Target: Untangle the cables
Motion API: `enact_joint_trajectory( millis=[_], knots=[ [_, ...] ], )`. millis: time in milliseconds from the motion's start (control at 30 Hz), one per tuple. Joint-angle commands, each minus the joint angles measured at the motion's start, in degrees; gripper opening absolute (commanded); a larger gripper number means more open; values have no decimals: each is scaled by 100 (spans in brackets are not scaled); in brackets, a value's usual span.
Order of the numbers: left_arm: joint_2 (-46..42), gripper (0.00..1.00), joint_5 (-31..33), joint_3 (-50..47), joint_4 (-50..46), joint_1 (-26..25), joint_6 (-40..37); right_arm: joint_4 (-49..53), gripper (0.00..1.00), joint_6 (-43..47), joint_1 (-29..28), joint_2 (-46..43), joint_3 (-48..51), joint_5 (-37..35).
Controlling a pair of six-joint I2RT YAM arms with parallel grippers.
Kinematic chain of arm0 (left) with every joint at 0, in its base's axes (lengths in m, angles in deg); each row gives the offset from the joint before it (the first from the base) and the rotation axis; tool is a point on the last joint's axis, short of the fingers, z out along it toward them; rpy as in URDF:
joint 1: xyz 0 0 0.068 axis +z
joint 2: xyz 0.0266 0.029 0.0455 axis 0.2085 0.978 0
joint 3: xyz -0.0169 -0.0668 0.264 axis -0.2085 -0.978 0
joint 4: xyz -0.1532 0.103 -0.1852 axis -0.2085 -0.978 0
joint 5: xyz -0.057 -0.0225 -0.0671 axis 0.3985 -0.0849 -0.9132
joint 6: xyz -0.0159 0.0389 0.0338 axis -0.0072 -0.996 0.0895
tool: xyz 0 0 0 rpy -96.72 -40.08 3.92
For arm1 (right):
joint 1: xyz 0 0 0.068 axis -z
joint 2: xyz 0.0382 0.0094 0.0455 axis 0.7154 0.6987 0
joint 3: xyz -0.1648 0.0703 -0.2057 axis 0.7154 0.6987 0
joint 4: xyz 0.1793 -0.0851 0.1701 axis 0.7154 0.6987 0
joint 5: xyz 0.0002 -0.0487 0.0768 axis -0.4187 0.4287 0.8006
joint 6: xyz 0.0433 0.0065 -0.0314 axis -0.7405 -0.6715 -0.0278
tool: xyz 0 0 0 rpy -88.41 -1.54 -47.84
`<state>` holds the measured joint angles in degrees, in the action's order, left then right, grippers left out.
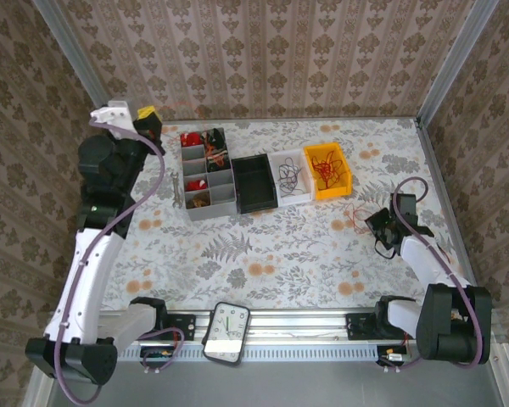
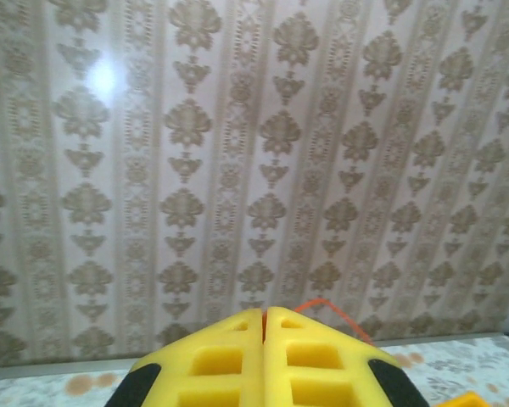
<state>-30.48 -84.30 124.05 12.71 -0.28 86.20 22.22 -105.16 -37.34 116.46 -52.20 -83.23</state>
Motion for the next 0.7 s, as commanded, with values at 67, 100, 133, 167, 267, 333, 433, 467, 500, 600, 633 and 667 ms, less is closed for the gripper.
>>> enact_joint_trajectory(
  millis=[67, 100, 133, 167, 267, 333, 433, 467, 500, 600, 633, 667],
  knots=[
    [571, 0, -305, 152, 705, -400, 307, -181, 1, 192, -43, 5, 102, 205],
    [677, 0, -306, 159, 777, -479, 313, -168, 1, 211, -43, -10, 102, 196],
    [796, 0, -295, 182, 847, -561, 302, -167, 1, 249, -47, -31, 94, 187],
    [915, 0, -299, 209, 926, -629, 292, -157, 1, 285, -49, -49, 83, 177],
    [1207, 0, -298, 278, 1150, -748, 341, -168, 1, 339, -52, -75, 72, 184],
    [1354, 0, -312, 325, 1239, -780, 377, -213, 1, 365, -52, -68, 62, 230],
    [1494, 0, -339, 404, 1305, -840, 410, -264, 2, 388, -52, -67, 83, 280],
    [1525, 0, -353, 426, 1313, -859, 408, -278, 2, 392, -52, -68, 100, 291],
    [1538, 0, -361, 444, 1309, -876, 401, -287, 2, 398, -52, -76, 97, 291],
    [1585, 0, -383, 485, 1333, -921, 392, -331, 2, 432, -52, -68, 128, 312],
    [1595, 0, -387, 492, 1349, -930, 388, -341, 1, 434, -52, -60, 126, 325],
    [1604, 0, -391, 494, 1371, -947, 392, -356, 2, 439, -54, -51, 136, 326]
  ],
)
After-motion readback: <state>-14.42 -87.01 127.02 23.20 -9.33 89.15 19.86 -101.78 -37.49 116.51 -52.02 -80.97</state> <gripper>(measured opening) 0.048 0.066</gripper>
